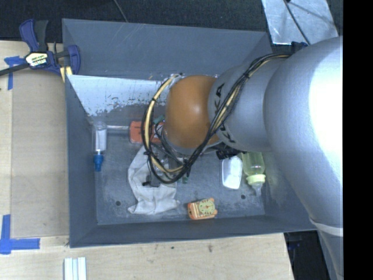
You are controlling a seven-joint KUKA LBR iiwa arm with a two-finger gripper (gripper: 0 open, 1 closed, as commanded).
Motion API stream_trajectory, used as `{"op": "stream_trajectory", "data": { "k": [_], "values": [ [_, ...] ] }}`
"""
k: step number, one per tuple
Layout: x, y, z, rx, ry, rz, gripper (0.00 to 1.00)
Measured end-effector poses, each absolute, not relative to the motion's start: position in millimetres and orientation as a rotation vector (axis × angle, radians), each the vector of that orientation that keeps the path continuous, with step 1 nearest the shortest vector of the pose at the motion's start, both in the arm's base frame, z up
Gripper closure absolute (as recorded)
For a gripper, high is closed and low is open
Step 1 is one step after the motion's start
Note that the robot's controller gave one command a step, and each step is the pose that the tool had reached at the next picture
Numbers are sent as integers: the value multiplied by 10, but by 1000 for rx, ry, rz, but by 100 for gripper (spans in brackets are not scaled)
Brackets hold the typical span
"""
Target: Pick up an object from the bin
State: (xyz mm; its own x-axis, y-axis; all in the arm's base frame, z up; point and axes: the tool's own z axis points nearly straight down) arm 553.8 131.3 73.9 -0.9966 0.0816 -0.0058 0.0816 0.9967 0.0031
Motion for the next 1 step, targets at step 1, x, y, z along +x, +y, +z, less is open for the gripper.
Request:
{"op": "stream_trajectory", "data": {
  "k": [1],
  "values": [
    [5538, 1313, 739, 129, 3133, 5, 100]
  ]
}}
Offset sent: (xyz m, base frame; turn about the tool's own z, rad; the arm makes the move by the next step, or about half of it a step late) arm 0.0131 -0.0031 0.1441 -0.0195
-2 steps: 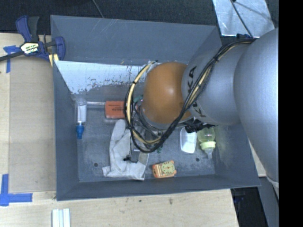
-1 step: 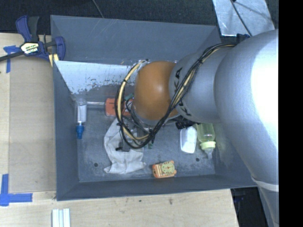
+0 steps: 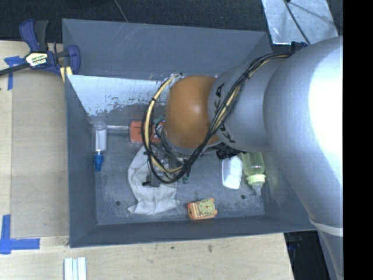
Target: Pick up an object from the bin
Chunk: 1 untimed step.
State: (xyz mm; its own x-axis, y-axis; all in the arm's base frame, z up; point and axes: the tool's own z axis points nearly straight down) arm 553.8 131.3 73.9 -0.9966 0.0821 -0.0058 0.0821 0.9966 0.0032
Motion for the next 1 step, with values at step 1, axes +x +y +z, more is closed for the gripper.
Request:
{"op": "stream_trajectory", "data": {
  "k": [1],
  "values": [
    [5681, 1282, 2190, 98, 3136, 2, 100]
  ]
}}
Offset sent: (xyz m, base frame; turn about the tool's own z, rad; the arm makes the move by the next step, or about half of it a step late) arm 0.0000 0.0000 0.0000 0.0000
